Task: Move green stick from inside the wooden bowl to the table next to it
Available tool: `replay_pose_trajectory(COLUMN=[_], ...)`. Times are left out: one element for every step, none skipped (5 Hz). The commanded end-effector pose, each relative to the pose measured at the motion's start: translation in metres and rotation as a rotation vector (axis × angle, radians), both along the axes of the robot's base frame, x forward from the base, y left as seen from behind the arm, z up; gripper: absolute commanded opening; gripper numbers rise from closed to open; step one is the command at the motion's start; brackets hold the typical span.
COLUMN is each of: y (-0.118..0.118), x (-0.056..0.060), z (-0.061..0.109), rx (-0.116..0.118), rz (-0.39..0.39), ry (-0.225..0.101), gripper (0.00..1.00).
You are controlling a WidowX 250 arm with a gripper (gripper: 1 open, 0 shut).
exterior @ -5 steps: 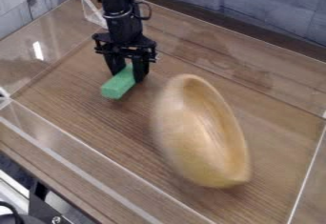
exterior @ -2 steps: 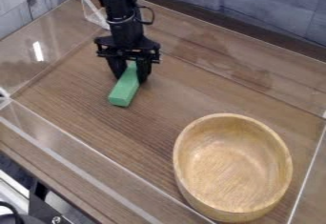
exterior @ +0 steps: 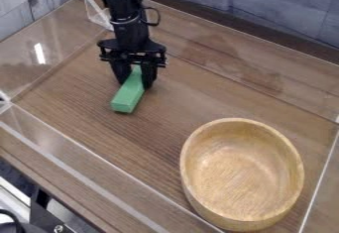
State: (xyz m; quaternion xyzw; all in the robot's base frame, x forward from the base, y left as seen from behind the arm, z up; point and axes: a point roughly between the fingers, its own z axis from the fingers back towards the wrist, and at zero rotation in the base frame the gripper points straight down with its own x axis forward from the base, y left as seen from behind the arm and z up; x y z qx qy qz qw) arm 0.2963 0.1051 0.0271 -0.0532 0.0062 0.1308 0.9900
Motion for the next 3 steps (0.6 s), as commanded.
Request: replay_pose_trajectory(y=[0.001,-0.002,-0.005], x=[0.015,0.013,0.011], z=[0.031,0.022,0.013], rx=[0.027,0.023,0.019], rz=[-0.018,-0.043,-0.068], ry=[-0.064,-0.062,-0.06], gripper=[0.0,0.0,0.0])
